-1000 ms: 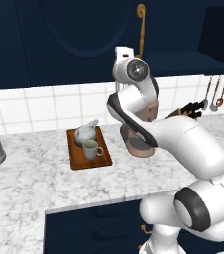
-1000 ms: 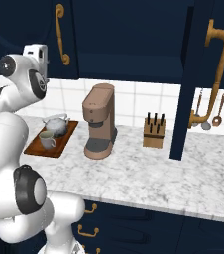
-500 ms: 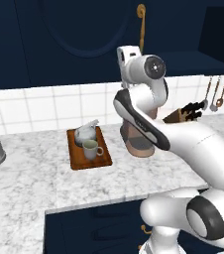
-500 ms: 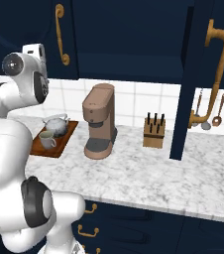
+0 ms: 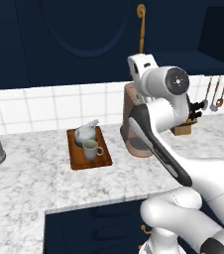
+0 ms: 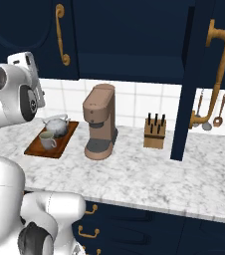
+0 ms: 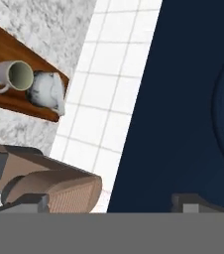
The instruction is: Pick the kettle from the counter and place it on the tray. Then pick the mug from the cabinet and place it on the tray. Then close the cabinet doors.
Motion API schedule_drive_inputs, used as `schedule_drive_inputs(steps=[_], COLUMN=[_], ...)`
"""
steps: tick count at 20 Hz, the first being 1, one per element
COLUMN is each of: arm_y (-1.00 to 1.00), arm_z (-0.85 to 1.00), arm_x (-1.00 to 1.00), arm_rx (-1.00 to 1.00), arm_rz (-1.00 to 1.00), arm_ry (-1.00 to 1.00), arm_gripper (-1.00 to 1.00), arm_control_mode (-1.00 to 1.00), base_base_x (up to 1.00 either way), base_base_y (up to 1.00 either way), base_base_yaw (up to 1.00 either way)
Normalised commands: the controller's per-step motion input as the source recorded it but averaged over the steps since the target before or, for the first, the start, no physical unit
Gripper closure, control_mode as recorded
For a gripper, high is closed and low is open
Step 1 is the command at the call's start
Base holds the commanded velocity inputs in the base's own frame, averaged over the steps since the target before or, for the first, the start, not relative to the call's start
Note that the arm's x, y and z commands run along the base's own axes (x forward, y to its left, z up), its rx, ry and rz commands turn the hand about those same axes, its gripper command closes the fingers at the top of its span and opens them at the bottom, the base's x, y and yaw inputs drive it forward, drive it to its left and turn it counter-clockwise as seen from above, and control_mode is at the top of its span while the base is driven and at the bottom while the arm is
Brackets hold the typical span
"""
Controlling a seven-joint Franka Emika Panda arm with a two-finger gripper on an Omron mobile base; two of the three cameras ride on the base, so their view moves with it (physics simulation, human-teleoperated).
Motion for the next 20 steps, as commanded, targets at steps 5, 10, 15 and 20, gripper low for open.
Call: schedule_drive_inputs(steps=[5, 10, 15, 20], arm_y=[-0.25, -0.22, -0.29, -0.5], arm_z=[0.0, 0.0, 0.0, 0.0], arm_x=[-0.78, -0.69, -0.58, -0.37], arm_rx=[-0.17, -0.11, -0.08, -0.07], arm_rz=[0.01, 0.02, 0.01, -0.01], arm_ry=[-0.04, 0.0, 0.0, -0.01], arm_gripper=[-1.0, -1.0, -1.0, -1.0], arm_control_mode=[-1.0, -1.0, -1.0, -1.0], base_base_x=[0.0, 0.0, 0.0, 0.0], base_base_y=[0.0, 0.0, 0.0, 0.0], base_base_yaw=[0.0, 0.0, 0.0, 0.0])
